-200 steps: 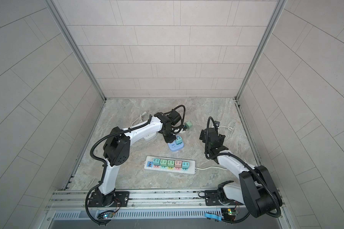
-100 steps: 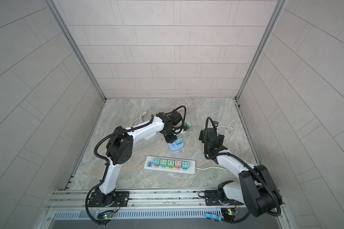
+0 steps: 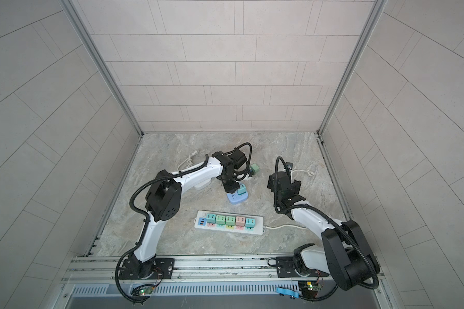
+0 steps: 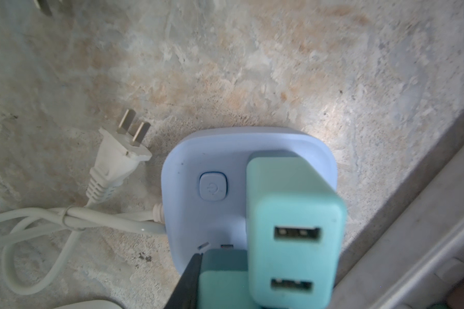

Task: Insert the plug
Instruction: 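Lower the teal adapter with the left gripper beside the plugged adapter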

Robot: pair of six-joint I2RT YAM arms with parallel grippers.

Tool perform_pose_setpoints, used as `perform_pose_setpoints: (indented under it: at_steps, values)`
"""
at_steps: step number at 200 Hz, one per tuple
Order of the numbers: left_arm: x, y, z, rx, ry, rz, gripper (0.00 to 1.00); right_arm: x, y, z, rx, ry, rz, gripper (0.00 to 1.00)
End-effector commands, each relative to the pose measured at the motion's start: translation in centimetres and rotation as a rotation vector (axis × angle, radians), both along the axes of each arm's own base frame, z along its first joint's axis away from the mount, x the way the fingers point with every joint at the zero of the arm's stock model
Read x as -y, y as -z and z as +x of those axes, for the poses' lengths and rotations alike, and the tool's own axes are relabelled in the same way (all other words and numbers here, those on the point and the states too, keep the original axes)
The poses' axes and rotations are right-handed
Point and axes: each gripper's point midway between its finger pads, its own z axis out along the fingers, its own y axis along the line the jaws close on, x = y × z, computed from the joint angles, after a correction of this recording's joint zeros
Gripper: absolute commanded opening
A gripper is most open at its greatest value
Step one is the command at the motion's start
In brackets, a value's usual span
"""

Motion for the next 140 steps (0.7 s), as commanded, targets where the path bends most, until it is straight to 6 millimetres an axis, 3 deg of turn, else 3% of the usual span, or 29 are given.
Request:
perform_pose_setpoints:
  at_steps: [1,140]
  values:
    - [-0.2,0.7,-0.3,-0.036,0.023,0.017,0.00,0.1,-0.4,0.2,0.003,0.011,-0.019,1.00]
    - [-0.5,2.2,-0.5,-0.062,0.009,0.055,0.00,-0.3,-0.4,0.3,-0.009,0.001,-0.041,1.00]
